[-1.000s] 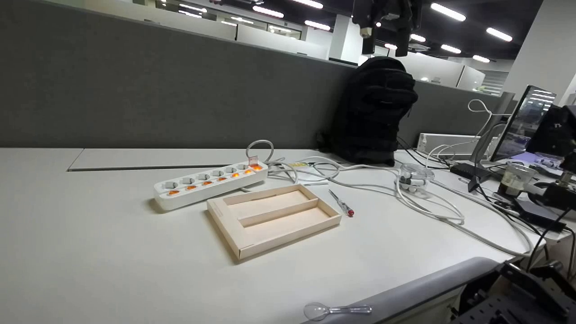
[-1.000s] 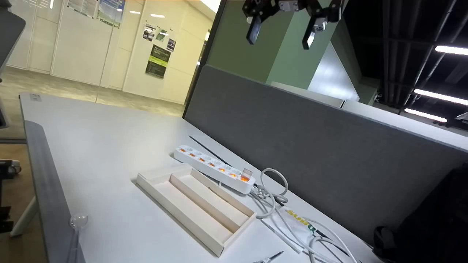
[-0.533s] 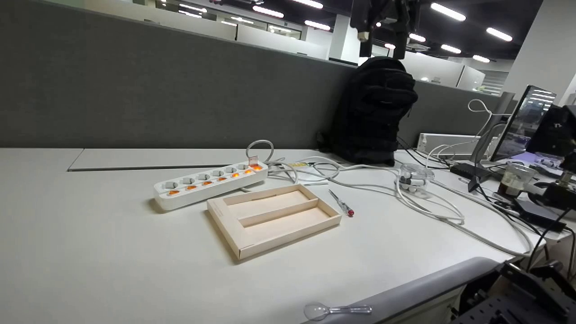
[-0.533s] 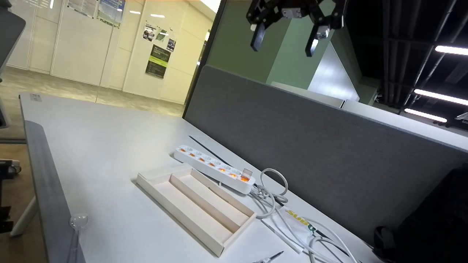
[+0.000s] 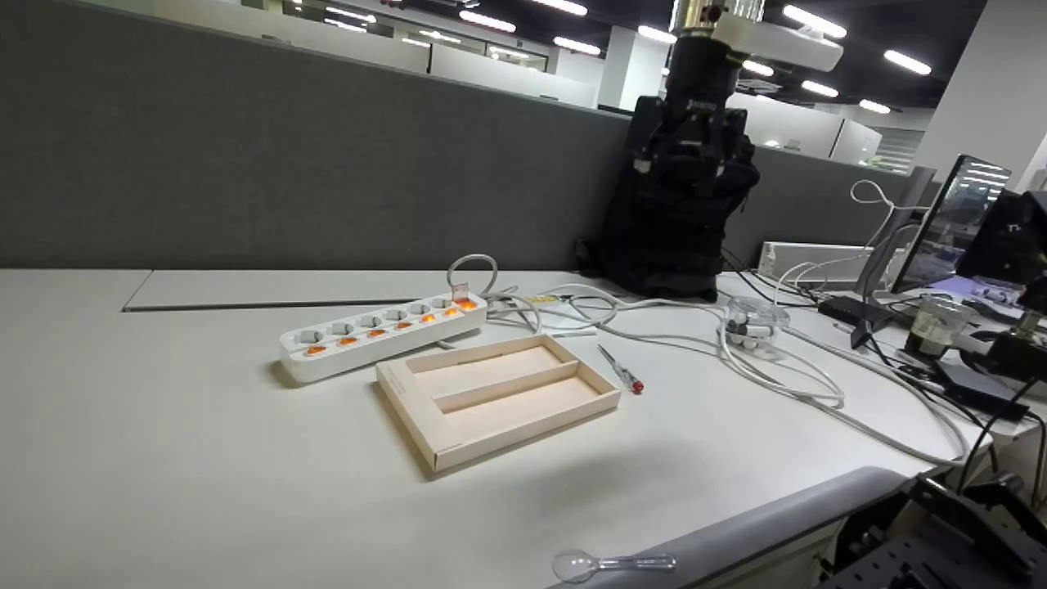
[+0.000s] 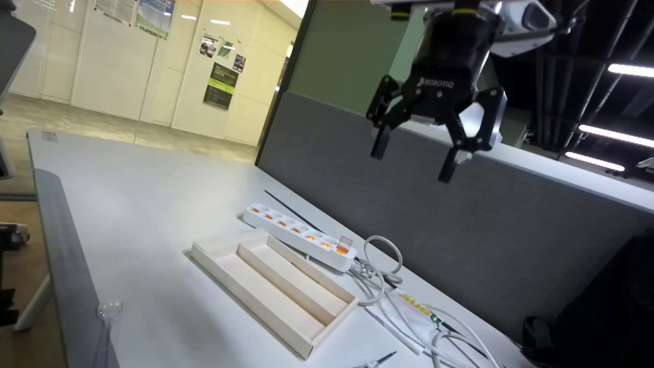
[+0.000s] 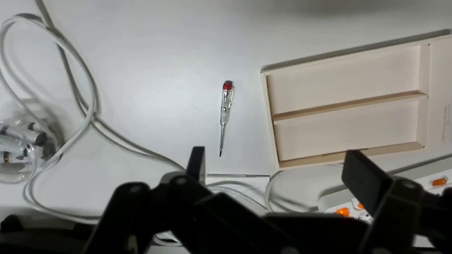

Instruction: Move the black thing slightly to the left

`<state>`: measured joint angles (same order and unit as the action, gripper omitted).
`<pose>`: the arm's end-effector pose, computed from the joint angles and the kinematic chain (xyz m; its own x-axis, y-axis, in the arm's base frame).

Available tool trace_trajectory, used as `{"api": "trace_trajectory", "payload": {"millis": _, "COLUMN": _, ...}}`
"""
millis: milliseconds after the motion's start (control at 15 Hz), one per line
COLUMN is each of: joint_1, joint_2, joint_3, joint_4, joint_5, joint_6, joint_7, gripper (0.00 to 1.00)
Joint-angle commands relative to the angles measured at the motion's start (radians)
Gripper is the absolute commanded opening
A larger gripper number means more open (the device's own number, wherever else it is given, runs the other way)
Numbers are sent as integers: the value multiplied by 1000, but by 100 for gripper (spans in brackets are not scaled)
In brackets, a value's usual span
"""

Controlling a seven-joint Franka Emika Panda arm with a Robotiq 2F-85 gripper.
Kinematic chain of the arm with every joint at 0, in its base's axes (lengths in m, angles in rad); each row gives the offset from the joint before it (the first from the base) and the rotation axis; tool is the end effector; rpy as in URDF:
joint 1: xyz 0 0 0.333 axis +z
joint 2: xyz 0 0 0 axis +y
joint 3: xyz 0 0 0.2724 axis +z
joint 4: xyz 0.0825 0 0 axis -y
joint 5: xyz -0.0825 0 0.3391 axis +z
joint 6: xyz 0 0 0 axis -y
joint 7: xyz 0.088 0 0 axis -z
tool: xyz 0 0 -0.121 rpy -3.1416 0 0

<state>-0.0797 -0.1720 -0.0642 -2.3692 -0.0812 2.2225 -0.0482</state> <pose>0.4437 -0.0677 0.3647 0.9987 -0.0458 0.0212 -0.0469 -0.9973 0.0558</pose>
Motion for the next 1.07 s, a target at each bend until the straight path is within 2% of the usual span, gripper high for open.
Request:
{"api": "trace_trajectory", "payload": {"millis": 0, "joint_1": -2, "joint_2": 91, "joint_3": -20, "joint_4": 10, "joint_5": 60, "joint_6": 39, "joint_7": -3, "gripper": 100}}
{"api": "trace_trajectory", "payload": {"millis": 67, "joint_1": -2, "joint_2": 56, "joint_3": -14, "joint_4": -3, "joint_5": 32, "joint_6": 31, "joint_7": -3, "gripper": 100}}
{"api": "trace_trajectory", "payload": {"millis": 400, "joint_1": -3, "joint_2": 100, "joint_3": -15, "joint_4": 1, "joint_5": 52, "joint_6": 45, "joint_7": -6, "gripper": 100}}
{"api": "trace_trajectory", "payload": {"millis": 467, "joint_1": -6, "joint_2": 117, "joint_3": -15, "joint_4": 5, "joint_5": 35, "joint_6": 64, "joint_7": 34, "gripper": 100}}
{"api": "trace_trajectory", "payload": {"millis": 1000, "joint_1": -23, "joint_2": 338, "joint_3": -51, "joint_4": 23, "joint_5": 9, "joint_6": 328, "joint_7": 285, "gripper": 100}}
